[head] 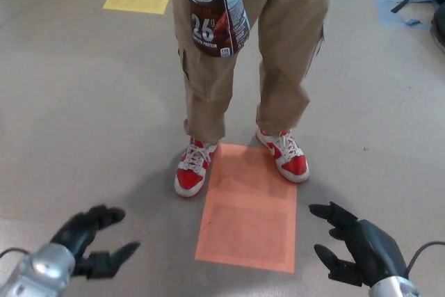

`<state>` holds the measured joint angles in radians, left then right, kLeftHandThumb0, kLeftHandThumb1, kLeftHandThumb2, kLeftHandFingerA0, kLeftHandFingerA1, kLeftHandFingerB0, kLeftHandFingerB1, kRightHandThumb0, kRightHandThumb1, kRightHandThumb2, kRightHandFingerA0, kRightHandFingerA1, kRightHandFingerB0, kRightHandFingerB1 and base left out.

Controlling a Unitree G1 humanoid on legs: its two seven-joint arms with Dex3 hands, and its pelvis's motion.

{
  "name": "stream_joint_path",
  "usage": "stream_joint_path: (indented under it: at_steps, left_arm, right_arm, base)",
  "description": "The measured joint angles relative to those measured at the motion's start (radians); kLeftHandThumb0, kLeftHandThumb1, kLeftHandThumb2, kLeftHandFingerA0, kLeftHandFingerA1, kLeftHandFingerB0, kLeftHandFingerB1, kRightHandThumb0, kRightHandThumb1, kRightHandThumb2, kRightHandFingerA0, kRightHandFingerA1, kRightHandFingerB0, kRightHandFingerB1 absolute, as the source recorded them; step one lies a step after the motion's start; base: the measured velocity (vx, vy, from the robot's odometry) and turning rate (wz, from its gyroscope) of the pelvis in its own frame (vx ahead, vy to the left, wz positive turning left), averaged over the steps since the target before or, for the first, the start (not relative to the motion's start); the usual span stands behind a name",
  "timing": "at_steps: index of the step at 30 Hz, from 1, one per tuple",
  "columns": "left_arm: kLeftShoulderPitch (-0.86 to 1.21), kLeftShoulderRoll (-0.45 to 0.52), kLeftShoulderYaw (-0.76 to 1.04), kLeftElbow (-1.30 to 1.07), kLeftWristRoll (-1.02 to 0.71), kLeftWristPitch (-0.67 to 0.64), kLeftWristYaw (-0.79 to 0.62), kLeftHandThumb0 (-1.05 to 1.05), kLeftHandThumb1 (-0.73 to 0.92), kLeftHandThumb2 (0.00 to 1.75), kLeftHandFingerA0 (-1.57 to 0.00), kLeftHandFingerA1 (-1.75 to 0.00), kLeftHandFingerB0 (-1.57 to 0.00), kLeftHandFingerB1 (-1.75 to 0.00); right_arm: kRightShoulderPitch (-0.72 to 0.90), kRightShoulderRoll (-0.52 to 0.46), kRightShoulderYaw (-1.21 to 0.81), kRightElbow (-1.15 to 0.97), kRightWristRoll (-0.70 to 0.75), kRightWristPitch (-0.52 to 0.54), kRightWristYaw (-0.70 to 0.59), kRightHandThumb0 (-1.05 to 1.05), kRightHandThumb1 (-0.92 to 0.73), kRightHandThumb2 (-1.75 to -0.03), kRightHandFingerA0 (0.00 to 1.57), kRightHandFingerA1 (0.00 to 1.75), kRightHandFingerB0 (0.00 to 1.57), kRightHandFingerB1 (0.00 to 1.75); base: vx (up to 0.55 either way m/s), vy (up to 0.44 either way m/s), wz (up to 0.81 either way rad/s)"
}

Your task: The robot recieved a bottle of protein shake from a person using its left hand and then shake the protein up and down 2 two times and hand it back to the person

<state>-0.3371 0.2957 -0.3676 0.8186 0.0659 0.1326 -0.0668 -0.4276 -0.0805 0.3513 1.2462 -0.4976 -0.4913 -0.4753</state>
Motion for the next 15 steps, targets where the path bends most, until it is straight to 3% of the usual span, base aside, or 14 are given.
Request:
stream_joint_path:
  at_steps: [1, 2, 3, 5, 6, 7, 9, 10, 15]
  left_arm:
    - [-0.002, 0.002, -0.014, 0.017, 0.01, -0.01, 0.012, -0.62, 0.63, 0.87, -0.35, -0.46, -0.11, -0.38]
    - [-0.006, 0.005, -0.034, 0.042, 0.025, -0.026, 0.032, -0.63, 0.64, 0.87, -0.36, -0.46, -0.11, -0.38]
    - [-0.01, 0.008, -0.05, 0.062, 0.038, -0.039, 0.048, -0.63, 0.66, 0.88, -0.36, -0.46, -0.1, -0.38]
    - [-0.021, 0.015, -0.085, 0.105, 0.065, -0.071, 0.086, -0.63, 0.66, 0.88, -0.36, -0.46, -0.1, -0.38]
    - [-0.027, 0.019, -0.105, 0.127, 0.081, -0.089, 0.107, -0.61, 0.65, 0.87, -0.38, -0.47, -0.1, -0.38]
    - [-0.033, 0.021, -0.121, 0.144, 0.094, -0.103, 0.124, -0.55, 0.75, 0.64, -0.46, -0.35, -0.16, -0.27]
    - [-0.044, 0.024, -0.147, 0.172, 0.118, -0.13, 0.157, -0.54, 0.74, 0.62, -0.48, -0.35, -0.17, -0.27]
    - [-0.049, 0.025, -0.16, 0.186, 0.131, -0.146, 0.177, -0.6, 0.59, 0.82, -0.45, -0.48, -0.14, -0.38]
    - [-0.061, 0.025, -0.188, 0.24, 0.177, -0.22, 0.256, -0.59, 0.57, 0.79, -0.45, -0.47, -0.11, -0.37]
  right_arm:
    - [-0.004, 0.0, 0.001, 0.001, -0.002, 0.005, 0.0, -0.35, -0.75, -0.65, 0.47, 0.38, 0.3, 0.34]
    - [-0.01, -0.001, 0.004, 0.003, -0.005, 0.012, 0.001, -0.28, -0.55, -1.01, 0.37, 0.59, 0.15, 0.5]
    - [-0.014, -0.002, 0.005, 0.003, -0.006, 0.018, 0.002, -0.29, -0.56, -1.02, 0.36, 0.58, 0.14, 0.49]
    - [-0.024, -0.003, 0.008, 0.005, -0.009, 0.03, 0.004, -0.29, -0.56, -1.02, 0.36, 0.58, 0.14, 0.49]
    - [-0.028, -0.003, 0.009, 0.006, -0.009, 0.037, 0.006, -0.35, -0.79, -0.66, 0.47, 0.36, 0.27, 0.32]
    - [-0.033, -0.004, 0.009, 0.007, -0.009, 0.042, 0.008, -0.35, -0.79, -0.66, 0.48, 0.36, 0.28, 0.32]
    - [-0.04, -0.005, 0.009, 0.007, -0.009, 0.051, 0.013, -0.36, -0.79, -0.65, 0.49, 0.36, 0.28, 0.32]
    - [-0.043, -0.006, 0.009, 0.007, -0.009, 0.055, 0.015, -0.37, -0.79, -0.66, 0.47, 0.36, 0.27, 0.32]
    - [-0.051, -0.011, 0.009, 0.009, -0.009, 0.074, 0.028, -0.38, -0.8, -0.65, 0.47, 0.35, 0.27, 0.32]
  base:
    - [0.0, 0.0, 0.0]
    - [0.0, 0.0, 0.0]
    - [0.0, 0.0, 0.0]
    - [0.0, 0.0, 0.0]
    - [0.0, 0.0, 0.0]
    - [0.0, 0.0, 0.0]
    - [0.0, 0.0, 0.0]
    - [0.0, 0.0, 0.0]
    - [0.0, 0.0, 0.0]
